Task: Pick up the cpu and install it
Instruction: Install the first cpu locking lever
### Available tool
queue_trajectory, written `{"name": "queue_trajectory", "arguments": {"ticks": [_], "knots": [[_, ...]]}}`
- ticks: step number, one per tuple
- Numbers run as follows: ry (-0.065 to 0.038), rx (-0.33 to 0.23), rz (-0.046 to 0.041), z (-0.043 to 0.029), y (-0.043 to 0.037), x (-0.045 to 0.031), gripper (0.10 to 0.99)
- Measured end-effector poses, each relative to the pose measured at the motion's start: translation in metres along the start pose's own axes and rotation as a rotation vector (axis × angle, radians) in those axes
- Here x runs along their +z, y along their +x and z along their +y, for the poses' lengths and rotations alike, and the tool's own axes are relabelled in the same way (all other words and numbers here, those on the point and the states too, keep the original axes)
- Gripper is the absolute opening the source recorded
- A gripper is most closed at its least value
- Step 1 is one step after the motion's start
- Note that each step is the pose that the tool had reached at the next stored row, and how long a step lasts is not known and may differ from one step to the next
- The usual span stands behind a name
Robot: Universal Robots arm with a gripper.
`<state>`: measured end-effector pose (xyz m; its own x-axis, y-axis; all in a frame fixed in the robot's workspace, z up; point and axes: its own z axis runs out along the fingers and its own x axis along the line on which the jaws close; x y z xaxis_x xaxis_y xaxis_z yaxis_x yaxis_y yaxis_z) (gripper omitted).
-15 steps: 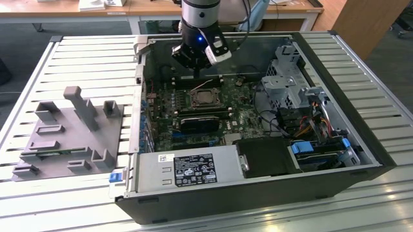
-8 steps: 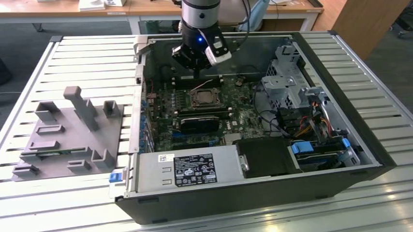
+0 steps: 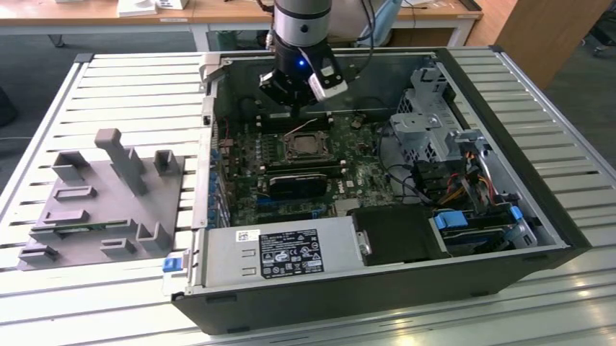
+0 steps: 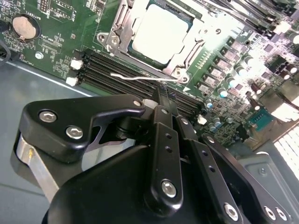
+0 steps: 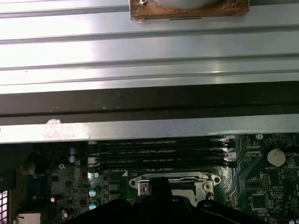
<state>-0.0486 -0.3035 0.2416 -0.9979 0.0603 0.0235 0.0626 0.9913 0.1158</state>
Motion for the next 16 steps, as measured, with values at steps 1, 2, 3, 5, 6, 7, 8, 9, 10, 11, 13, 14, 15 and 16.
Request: {"name": "queue_trajectory", "arguments": {"ticks": [1,2,3,5,6,7,8,9,10,11,13,14,15,16], "knots": [[0.001,0.0,-0.0014,0.0,0.0,0.0007,0.106],[0.001,-0.001,-0.0061,-0.0001,0.0,0.0011,0.106],[0.001,-0.002,-0.0114,-0.0002,-0.0001,0.0015,0.106],[0.003,-0.003,-0.0223,-0.0002,-0.0002,0.0027,0.106],[0.004,-0.004,-0.0254,-0.0002,-0.0004,0.0036,0.106],[0.004,-0.004,-0.0261,-0.0002,-0.001,0.0044,0.106],[0.004,-0.004,-0.0261,-0.0001,-0.0022,0.0051,0.106],[0.004,-0.004,-0.0261,0.0001,-0.0034,0.0058,0.106],[0.004,-0.004,-0.0261,0.0003,-0.005,0.0066,0.106],[0.004,-0.004,-0.0261,0.0007,-0.0066,0.0074,0.106],[0.004,-0.004,-0.0261,0.0017,-0.009,0.0089,0.106],[0.004,-0.004,-0.0261,0.0027,-0.0097,0.0097,0.106],[0.004,-0.004,-0.0262,0.004,-0.0103,0.0105,0.106],[0.004,-0.004,-0.0262,0.0048,-0.0108,0.0113,0.106]]}}
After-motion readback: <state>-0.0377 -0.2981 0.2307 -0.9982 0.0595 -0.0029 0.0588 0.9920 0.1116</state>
